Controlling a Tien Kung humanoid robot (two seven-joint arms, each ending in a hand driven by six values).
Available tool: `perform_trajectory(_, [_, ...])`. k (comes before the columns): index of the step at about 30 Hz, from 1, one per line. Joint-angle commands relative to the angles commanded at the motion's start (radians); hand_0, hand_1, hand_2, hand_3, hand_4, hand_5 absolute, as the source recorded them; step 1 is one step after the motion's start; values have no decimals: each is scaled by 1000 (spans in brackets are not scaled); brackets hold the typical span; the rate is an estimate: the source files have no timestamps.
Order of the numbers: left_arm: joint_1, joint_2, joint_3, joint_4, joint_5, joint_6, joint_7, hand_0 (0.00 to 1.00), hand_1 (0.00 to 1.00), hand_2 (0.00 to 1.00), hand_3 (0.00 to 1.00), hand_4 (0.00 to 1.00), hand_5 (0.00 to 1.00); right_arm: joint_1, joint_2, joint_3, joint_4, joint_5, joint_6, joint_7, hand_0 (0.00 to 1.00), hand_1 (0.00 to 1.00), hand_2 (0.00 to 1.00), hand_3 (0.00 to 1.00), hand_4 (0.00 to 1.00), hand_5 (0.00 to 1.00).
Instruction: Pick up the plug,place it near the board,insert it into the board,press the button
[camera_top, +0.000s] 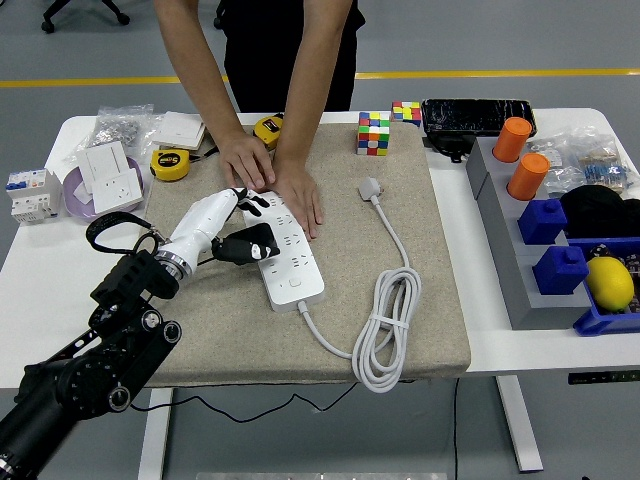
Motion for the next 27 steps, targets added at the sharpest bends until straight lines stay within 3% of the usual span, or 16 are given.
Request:
perform_trajectory(4, [10, 1, -8, -13, 5, -10, -8, 617, 630, 549, 596, 998, 238, -1, 0, 4, 0, -3, 1, -1, 827, 722, 719, 762, 998, 992])
perform_trajectory(5, [17, 2, -14, -25, -12, -15, -14, 650, 718, 666, 706, 998, 433, -1, 0, 3, 0, -2, 1, 0, 827, 721, 719, 762, 998, 992])
perform_trajectory(10, [65, 4, -77, -114, -147, -76, -42, 650, 718, 666, 706, 998, 433, -5, 0, 7, 0, -5, 1, -1, 827, 721, 719, 762, 998, 992])
perform_trajectory(11, [71, 4, -89, -122, -172, -85, -46, 998, 998, 985, 979, 998, 998, -5, 0, 7, 0, -6, 1, -1, 827, 721, 719, 761, 998, 991])
perform_trajectory(18, [112, -21, -200, -96, -434, -121, -131, 998, 998, 998, 998, 998, 998, -3, 2, -4, 0, 2, 1, 2, 826, 721, 718, 762, 998, 992])
perform_trajectory(22, [119, -31, -228, -30, -610, -187, -162, 998, 998, 998, 998, 998, 998, -4, 3, -4, 0, 2, 1, 1, 826, 721, 718, 762, 998, 992])
perform_trajectory(27, [123, -30, -273, 30, -818, -256, -156, 998, 998, 983, 998, 998, 998, -7, 3, -1, 0, -1, 1, -1, 825, 722, 718, 761, 998, 993])
